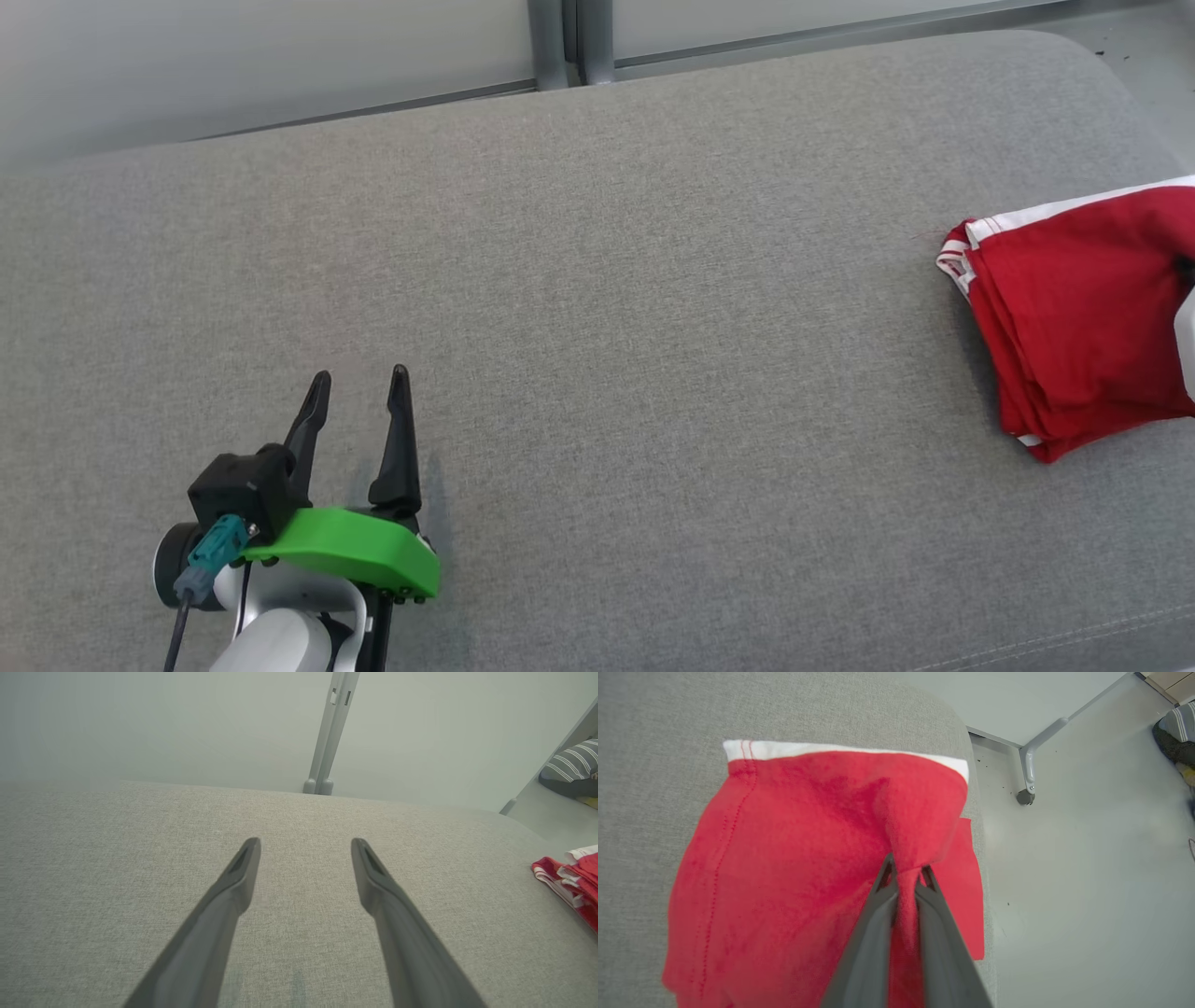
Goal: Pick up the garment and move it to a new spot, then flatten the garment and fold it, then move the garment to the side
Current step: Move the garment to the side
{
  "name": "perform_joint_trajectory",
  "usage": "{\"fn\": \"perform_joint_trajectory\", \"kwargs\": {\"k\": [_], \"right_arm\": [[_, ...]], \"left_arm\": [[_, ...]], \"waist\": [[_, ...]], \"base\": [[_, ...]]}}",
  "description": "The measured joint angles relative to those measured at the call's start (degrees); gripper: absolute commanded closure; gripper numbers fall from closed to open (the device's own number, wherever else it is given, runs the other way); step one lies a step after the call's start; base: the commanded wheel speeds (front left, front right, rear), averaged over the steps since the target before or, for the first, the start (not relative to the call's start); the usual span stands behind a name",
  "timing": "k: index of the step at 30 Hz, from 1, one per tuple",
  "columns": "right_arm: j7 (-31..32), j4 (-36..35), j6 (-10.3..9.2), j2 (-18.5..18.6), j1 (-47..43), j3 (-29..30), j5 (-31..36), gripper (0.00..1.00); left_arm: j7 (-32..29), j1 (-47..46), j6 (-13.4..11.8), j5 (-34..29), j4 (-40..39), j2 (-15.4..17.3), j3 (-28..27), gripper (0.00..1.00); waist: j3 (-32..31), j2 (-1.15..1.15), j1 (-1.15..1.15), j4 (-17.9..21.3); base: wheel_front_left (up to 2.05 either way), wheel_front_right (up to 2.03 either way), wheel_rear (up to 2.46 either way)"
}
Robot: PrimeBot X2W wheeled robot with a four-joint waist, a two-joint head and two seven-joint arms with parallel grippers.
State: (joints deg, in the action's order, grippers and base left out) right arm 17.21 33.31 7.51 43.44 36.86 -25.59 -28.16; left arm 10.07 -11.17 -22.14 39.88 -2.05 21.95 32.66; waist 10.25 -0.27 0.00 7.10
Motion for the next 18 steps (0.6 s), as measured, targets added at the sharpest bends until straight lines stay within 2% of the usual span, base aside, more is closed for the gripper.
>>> {"fn": "perform_joint_trajectory", "kwargs": {"k": [11, 12, 13, 14, 18], "right_arm": [[-7.75, 10.91, 0.01, -0.74, 3.32, -1.11, 3.9, 1.0], [-8.78, 11.51, 0.01, -0.78, 3.6, -1.3, 4.71, 0.58], [-9.46, 12.23, 0.01, -0.86, 4.0, -1.6, 5.6, 0.06], [-10.04, 13.15, 0.01, -1.03, 4.46, -1.66, 6.24, 0.0], [-14.13, 16.17, 0.01, -2.04, 5.96, -1.23, 10.1, 0.0]], "left_arm": [[-1.72, -0.97, -0.53, -0.85, -1.49, 1.66, 0.54, 0.0], [-1.88, -0.98, -0.57, -0.89, -1.64, 1.85, 0.55, 0.0], [-1.93, -1.0, -0.64, -1.02, -1.78, 2.02, 0.58, 0.0], [-2.01, -1.02, -0.67, -1.14, -1.97, 2.16, 0.6, 0.0], [-2.47, -1.1, -1.16, -1.29, -2.76, 2.47, 0.68, 0.0]], "waist": [[2.9, 0.0, 0.0, -1.79], [3.14, 0.0, 0.0, -1.83], [3.38, 0.0, 0.0, -1.86], [3.6, 0.0, 0.0, -1.86], [4.29, 0.0, 0.0, -1.66]], "base": [[0.0, 0.0, 0.0], [0.0, 0.0, 0.0], [0.0, 0.0, 0.0], [0.0, 0.0, 0.0], [0.0, 0.0, 0.0]]}}
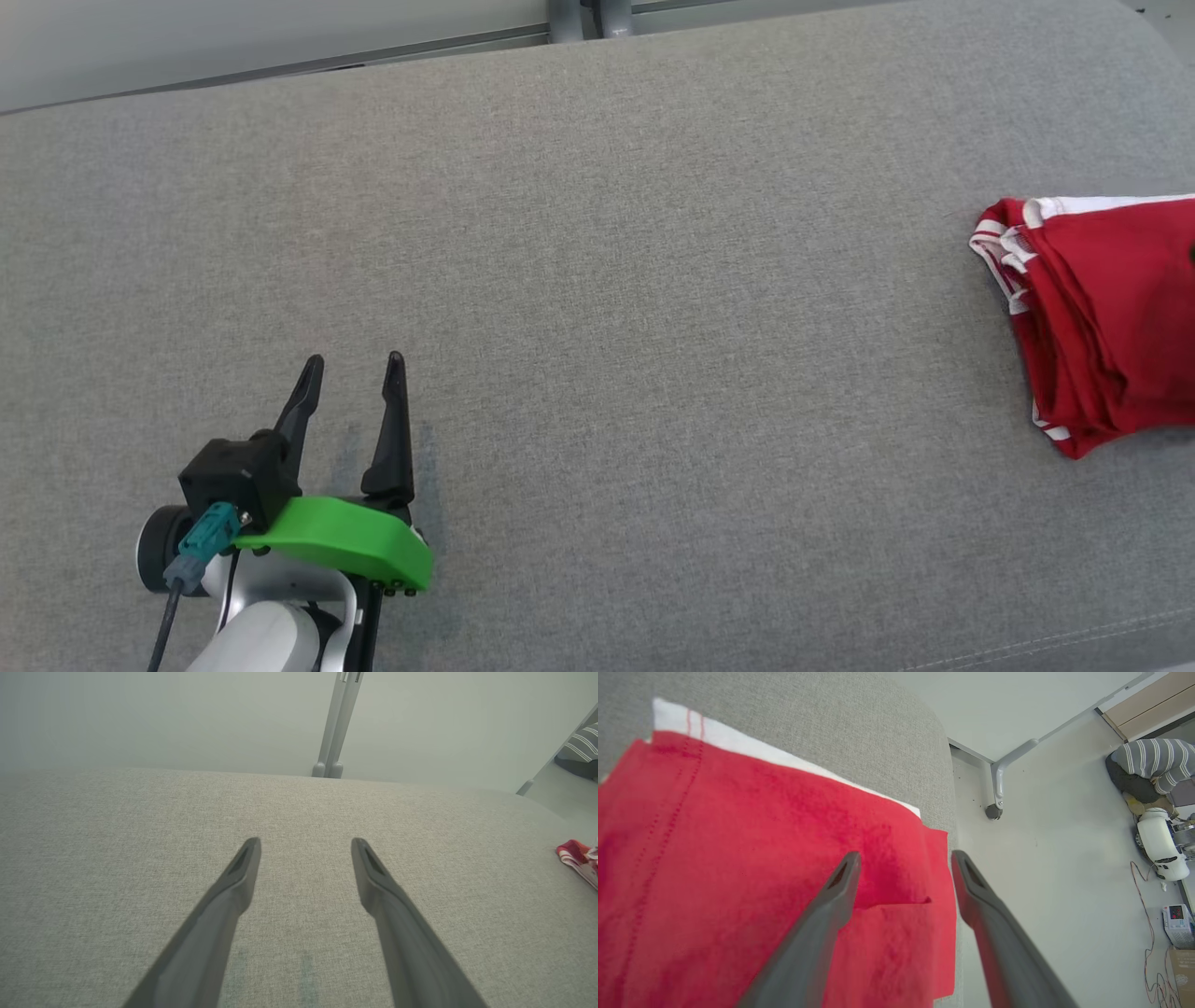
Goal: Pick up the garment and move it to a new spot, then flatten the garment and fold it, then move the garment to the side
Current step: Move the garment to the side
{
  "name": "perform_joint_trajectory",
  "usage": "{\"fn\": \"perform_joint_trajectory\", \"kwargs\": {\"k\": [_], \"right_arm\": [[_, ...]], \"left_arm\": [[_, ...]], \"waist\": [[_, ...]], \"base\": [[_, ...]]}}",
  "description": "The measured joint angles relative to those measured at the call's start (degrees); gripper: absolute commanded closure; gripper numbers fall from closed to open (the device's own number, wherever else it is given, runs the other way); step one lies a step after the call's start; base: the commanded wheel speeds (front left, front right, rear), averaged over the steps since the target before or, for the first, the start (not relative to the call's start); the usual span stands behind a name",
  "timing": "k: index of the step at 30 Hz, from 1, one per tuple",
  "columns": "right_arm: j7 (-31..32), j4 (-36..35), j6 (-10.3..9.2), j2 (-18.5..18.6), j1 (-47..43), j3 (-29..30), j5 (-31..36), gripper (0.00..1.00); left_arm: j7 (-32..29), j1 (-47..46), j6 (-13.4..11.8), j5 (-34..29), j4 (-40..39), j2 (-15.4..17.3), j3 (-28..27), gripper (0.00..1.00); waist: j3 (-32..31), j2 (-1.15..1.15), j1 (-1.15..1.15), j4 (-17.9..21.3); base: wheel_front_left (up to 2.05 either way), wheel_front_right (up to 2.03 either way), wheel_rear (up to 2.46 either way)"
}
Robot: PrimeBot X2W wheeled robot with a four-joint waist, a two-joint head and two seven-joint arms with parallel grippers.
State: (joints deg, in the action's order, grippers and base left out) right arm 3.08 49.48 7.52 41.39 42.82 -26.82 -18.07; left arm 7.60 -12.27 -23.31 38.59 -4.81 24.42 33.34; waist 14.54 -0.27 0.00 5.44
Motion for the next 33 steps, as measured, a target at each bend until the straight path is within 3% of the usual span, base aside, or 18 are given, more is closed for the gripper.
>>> {"fn": "perform_joint_trajectory", "kwargs": {"k": [6, 14, 26, 33], "right_arm": [[-3.44, 5.08, 0.0, -2.94, 0.12, 1.75, 4.2, 0.0], [-7.35, 5.76, 0.0, -5.71, 1.75, 3.35, 5.41, 0.0], [-9.05, -3.8, 0.0, -9.5, 2.5, 2.46, 1.9, 0.0], [-6.94, -9.44, 0.0, -15.82, -1.54, 7.37, 0.38, 0.0]], "left_arm": [[-0.56, -0.02, -0.66, -0.18, -0.71, 0.55, 0.05, 0.0], [-0.52, 0.07, -0.93, -0.1, -0.67, 0.86, -0.15, 0.0], [2.87, 1.21, -0.08, 1.8, 2.37, -1.2, -1.1, 0.0], [5.6, 2.99, 1.21, 3.41, 4.79, -2.05, -3.3, 0.0]], "waist": [[0.38, 0.0, 0.0, 0.96], [-1.07, 0.0, 0.0, 2.31], [-7.75, 0.0, 0.0, 3.76], [-12.12, 0.0, 0.0, 3.64]], "base": [[0.0, 0.0, 0.0], [0.0, 0.0, 0.0], [0.0, 0.0, 0.0], [0.0, 0.0, 0.0]]}}
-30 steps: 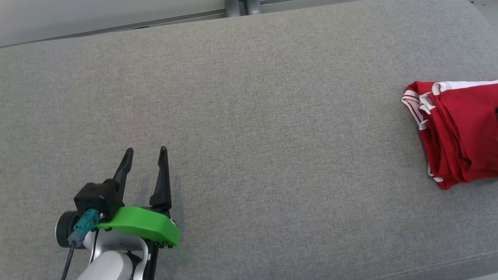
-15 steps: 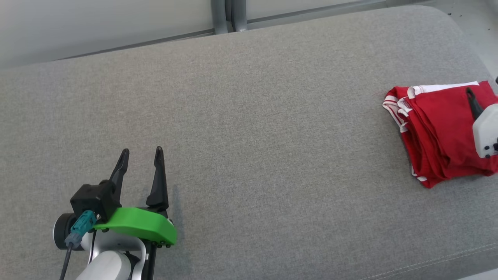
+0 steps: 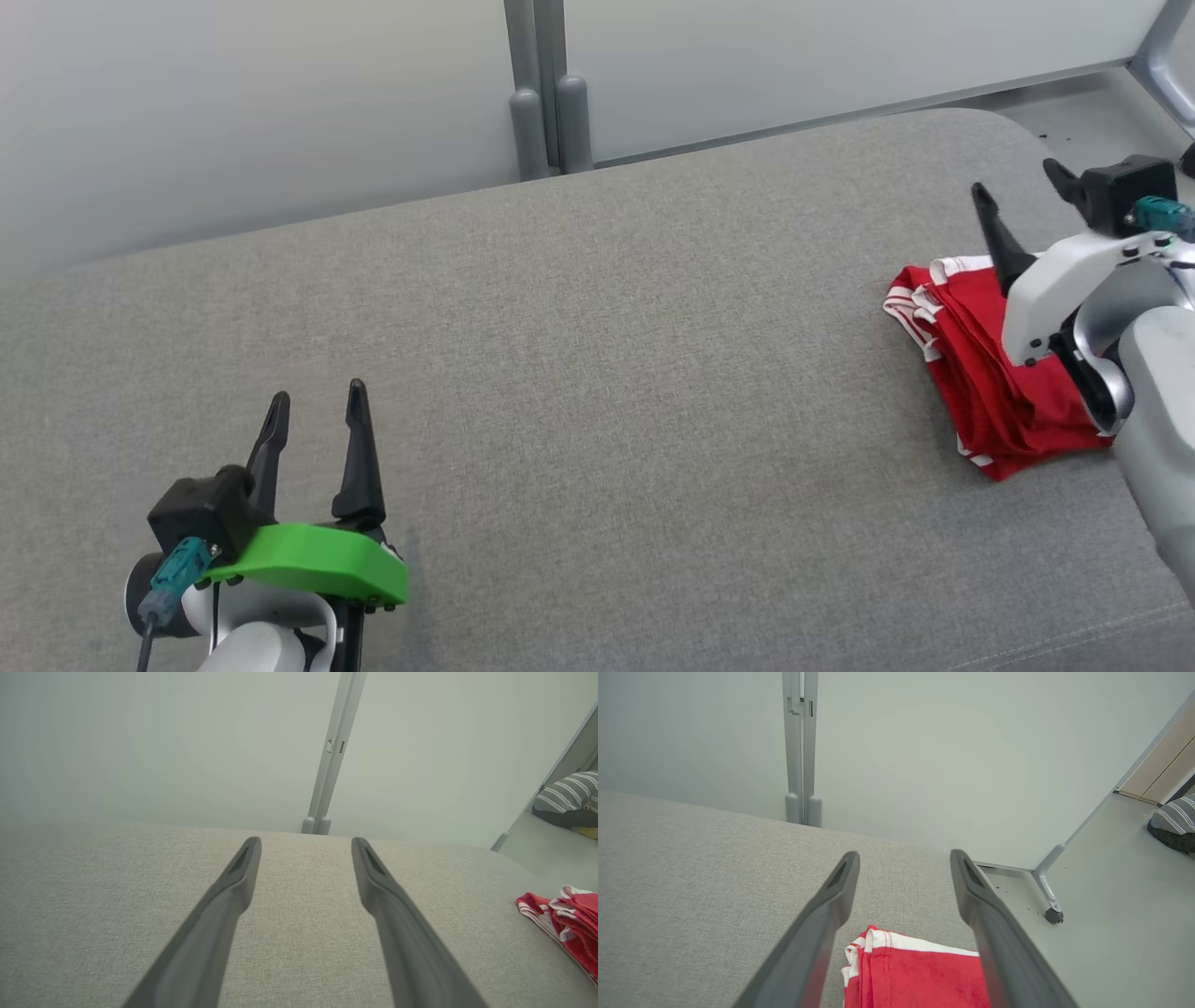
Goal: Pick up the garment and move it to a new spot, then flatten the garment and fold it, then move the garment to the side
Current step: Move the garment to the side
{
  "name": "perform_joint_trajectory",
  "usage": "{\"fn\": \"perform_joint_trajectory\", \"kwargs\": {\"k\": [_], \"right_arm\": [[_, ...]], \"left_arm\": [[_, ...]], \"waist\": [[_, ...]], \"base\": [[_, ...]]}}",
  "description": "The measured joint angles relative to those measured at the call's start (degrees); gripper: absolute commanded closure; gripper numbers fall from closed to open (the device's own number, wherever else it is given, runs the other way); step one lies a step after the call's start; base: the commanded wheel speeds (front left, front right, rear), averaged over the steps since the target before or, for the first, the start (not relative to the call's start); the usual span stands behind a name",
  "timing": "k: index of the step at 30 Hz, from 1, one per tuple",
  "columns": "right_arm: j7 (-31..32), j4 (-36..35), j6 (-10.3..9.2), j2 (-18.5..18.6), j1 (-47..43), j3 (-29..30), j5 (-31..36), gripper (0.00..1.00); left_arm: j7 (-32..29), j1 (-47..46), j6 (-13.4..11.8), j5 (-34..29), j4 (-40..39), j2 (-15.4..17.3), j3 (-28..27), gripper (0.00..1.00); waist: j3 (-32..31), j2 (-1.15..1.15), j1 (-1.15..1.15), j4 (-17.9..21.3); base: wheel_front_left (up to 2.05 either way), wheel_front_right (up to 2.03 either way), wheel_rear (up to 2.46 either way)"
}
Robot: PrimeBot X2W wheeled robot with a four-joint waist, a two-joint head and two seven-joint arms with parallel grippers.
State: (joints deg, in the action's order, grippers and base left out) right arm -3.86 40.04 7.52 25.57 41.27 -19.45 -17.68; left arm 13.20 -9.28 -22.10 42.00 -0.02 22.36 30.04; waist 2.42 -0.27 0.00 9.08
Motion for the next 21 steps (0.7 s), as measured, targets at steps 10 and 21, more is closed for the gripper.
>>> {"fn": "perform_joint_trajectory", "kwargs": {"k": [10, 21], "right_arm": [[0.6, -10.34, -0.02, -11.18, -11.72, 10.11, 4.41, 0.0], [2.54, -27.35, -0.02, -21.5, -26.97, 15.92, 11.18, 0.0]], "left_arm": [[1.52, 3.72, 1.78, 0.49, 1.55, -0.3, -4.21, 0.0], [1.77, 6.9, 2.12, -3.25, 2.85, -0.33, -5.69, 0.0]], "waist": [[-3.47, 0.0, 0.0, -2.55], [-4.73, 0.0, 0.0, -5.37]], "base": [[0.0, 0.0, 0.0], [0.0, 0.0, 0.0]]}}
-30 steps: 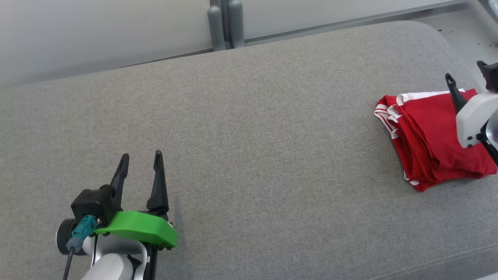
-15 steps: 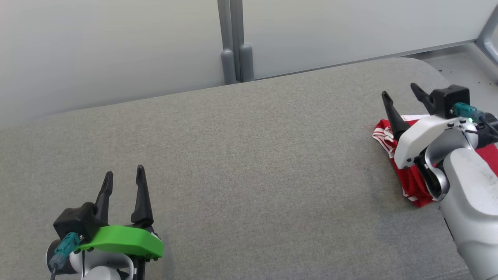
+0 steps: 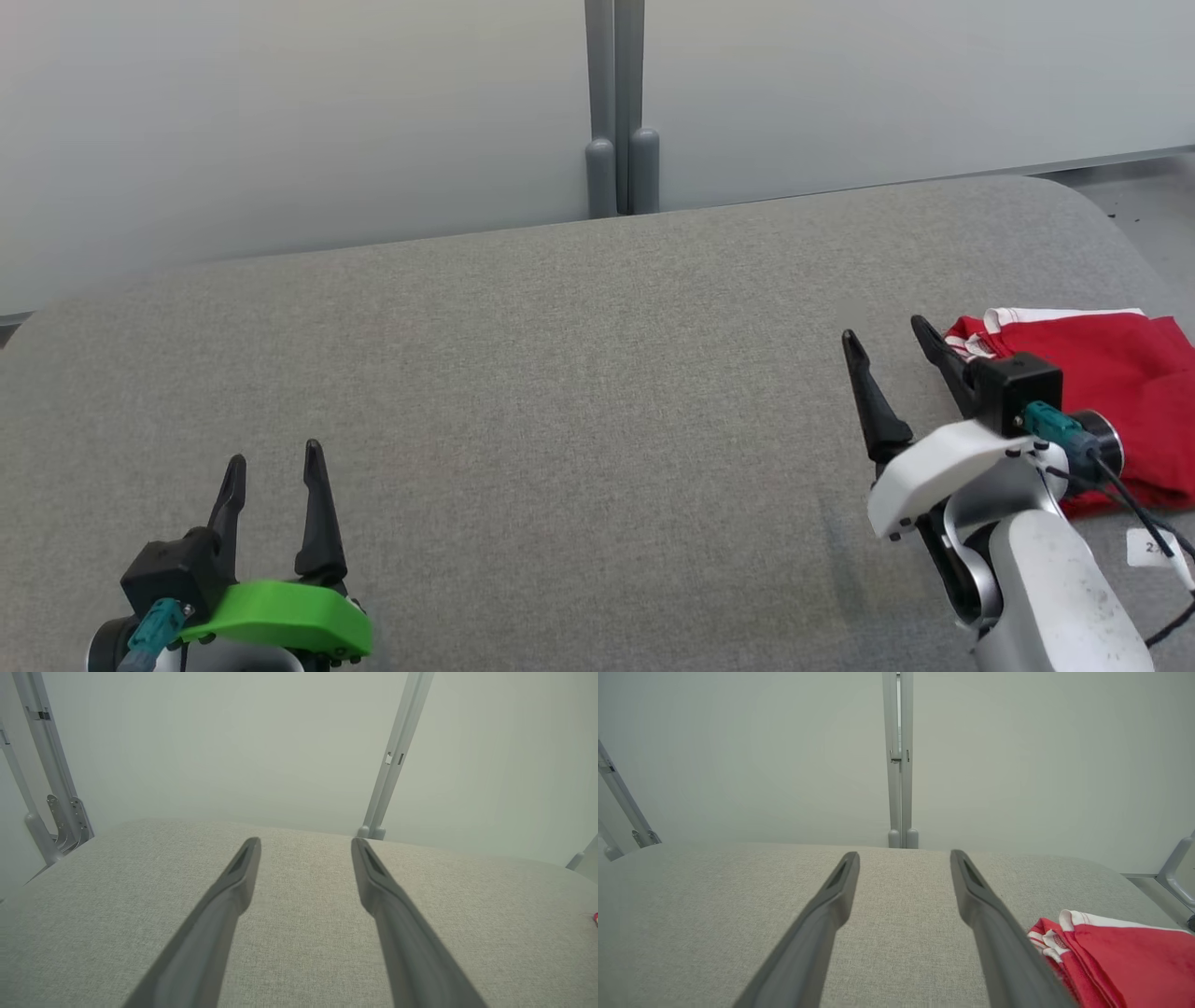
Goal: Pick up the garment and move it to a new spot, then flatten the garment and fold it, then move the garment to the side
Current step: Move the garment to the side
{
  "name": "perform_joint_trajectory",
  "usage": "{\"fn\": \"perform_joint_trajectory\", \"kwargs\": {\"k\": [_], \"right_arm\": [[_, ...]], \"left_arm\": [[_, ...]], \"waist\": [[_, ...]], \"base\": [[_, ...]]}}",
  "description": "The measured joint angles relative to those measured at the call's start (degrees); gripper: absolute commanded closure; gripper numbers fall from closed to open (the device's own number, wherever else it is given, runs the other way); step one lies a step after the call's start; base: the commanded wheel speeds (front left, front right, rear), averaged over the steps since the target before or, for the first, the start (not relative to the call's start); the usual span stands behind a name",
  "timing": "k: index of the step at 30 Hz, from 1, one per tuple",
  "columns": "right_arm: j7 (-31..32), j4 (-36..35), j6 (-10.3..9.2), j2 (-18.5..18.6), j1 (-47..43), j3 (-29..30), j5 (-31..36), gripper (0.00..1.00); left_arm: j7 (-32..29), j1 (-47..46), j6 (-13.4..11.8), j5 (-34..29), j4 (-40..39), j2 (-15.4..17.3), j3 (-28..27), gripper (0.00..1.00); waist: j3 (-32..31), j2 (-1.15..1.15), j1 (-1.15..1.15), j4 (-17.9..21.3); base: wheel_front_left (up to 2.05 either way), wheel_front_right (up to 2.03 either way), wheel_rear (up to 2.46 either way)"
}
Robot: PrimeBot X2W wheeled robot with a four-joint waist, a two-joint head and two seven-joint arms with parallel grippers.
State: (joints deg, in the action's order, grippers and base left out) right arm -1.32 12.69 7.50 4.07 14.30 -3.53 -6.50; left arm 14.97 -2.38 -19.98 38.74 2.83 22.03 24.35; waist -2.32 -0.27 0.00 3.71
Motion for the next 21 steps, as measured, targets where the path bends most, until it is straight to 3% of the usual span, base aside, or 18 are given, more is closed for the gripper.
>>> {"fn": "perform_joint_trajectory", "kwargs": {"k": [9, 21], "right_arm": [[0.24, -8.68, 0.0, -1.18, -9.36, 0.67, 0.24, 0.0], [-1.57, -10.49, 0.0, -1.19, -12.74, -0.78, -1.53, 0.0]], "left_arm": [[0.05, 2.74, 0.31, -2.2, 0.97, -0.42, 0.02, 0.0], [0.05, 4.48, 2.86, -0.65, 1.22, -1.16, -0.6, 0.0]], "waist": [[-0.18, 0.0, 0.0, -0.9], [-0.22, 0.0, 0.0, -1.13]], "base": [[0.0, 0.0, 0.0], [0.0, 0.0, 0.0]]}}
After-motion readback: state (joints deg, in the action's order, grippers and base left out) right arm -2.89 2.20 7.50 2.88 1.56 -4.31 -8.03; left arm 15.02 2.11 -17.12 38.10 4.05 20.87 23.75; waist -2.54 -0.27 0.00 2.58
